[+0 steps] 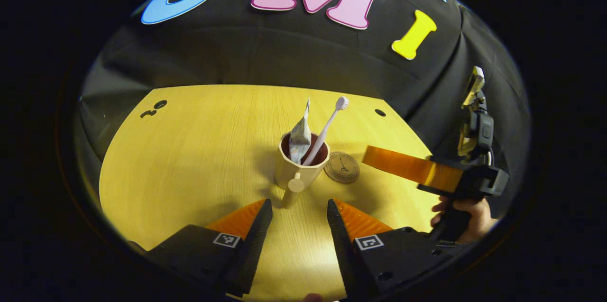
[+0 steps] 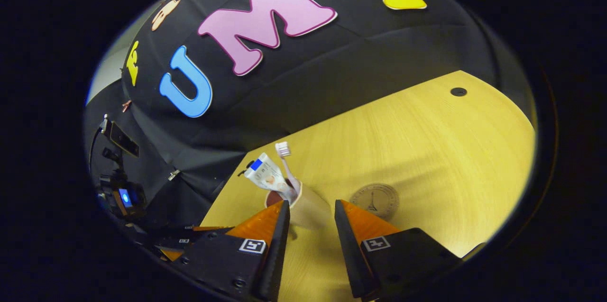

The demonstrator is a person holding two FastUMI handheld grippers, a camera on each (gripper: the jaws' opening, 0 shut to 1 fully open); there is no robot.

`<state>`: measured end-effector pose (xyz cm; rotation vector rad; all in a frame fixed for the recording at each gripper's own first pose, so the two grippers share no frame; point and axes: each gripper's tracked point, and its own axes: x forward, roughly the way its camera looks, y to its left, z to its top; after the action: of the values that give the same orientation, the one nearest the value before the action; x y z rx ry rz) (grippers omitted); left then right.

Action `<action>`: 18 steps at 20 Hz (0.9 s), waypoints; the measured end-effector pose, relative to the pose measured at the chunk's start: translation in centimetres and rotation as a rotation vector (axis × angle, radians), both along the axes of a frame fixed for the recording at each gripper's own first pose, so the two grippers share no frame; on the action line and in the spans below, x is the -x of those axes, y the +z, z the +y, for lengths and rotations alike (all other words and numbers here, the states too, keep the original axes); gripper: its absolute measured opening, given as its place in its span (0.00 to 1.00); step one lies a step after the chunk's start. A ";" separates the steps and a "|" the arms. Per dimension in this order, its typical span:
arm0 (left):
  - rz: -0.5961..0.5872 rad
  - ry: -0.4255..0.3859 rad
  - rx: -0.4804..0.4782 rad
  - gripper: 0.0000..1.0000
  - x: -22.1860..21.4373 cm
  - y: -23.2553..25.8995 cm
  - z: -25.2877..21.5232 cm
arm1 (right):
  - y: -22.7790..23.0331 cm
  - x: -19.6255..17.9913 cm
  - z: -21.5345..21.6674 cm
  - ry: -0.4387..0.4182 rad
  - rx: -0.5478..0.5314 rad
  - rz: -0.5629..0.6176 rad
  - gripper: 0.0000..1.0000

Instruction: Put the toothbrush and toothpaste on the desktop into the cup, then pick up the cup and place it on the coaster on the desktop.

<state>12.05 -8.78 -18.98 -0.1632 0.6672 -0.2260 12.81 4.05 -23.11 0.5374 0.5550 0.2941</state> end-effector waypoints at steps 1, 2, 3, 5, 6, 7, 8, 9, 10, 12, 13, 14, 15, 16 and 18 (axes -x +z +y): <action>0.015 -0.009 -0.019 0.73 -0.3 -0.3 -0.1 | -0.3 0.7 -1.0 -0.012 0.006 0.021 0.59; 0.030 -0.021 -0.033 0.73 -0.7 -0.5 -0.2 | -0.6 1.7 -1.9 -0.025 0.008 0.041 0.59; 0.039 -0.035 -0.046 0.73 -1.2 -0.7 -0.5 | -1.0 2.7 -2.8 -0.038 0.004 0.063 0.59; 0.055 -0.052 -0.079 0.73 -2.3 -1.0 -0.7 | -1.7 5.0 -4.0 -0.053 -0.001 0.100 0.59; 0.063 -0.064 -0.088 0.73 -2.8 -1.0 -1.0 | -2.1 6.2 -4.6 -0.057 0.003 0.117 0.59; 0.077 -0.077 -0.091 0.73 -3.3 -1.3 -1.3 | -2.4 7.2 -5.3 -0.065 0.003 0.130 0.59; 0.093 -0.093 -0.089 0.73 -3.6 -1.6 -1.5 | -2.5 8.1 -5.8 -0.071 -0.001 0.136 0.59; 0.112 -0.103 -0.094 0.73 -3.9 -2.0 -1.6 | -2.8 9.0 -6.3 -0.075 0.005 0.143 0.59; 0.131 -0.109 -0.106 0.73 -4.2 -2.6 -1.5 | -2.9 9.9 -6.8 -0.071 0.014 0.146 0.59; 0.172 -0.115 -0.128 0.73 -4.5 -3.5 -1.2 | -3.4 11.2 -7.6 -0.060 0.040 0.147 0.59; 0.193 -0.116 -0.134 0.72 -4.6 -3.9 -1.0 | -3.6 11.7 -8.0 -0.057 0.037 0.151 0.59; 0.213 -0.120 -0.137 0.70 -4.6 -3.9 -1.1 | -3.9 12.5 -8.2 -0.057 0.029 0.160 0.59; 0.227 -0.124 -0.138 0.70 -4.8 -4.1 -1.2 | -4.2 13.1 -8.4 -0.057 0.021 0.168 0.59; 0.246 -0.126 -0.142 0.67 -4.9 -4.2 -1.3 | -4.7 13.7 -8.6 -0.057 0.019 0.177 0.59; 0.277 -0.123 -0.165 0.63 -5.3 -4.6 -1.2 | -5.6 14.5 -9.3 -0.055 0.026 0.188 0.59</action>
<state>17.35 -10.03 -23.54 0.0061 0.9689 -0.2677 -1.73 -5.28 -28.67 0.5579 0.7236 0.1850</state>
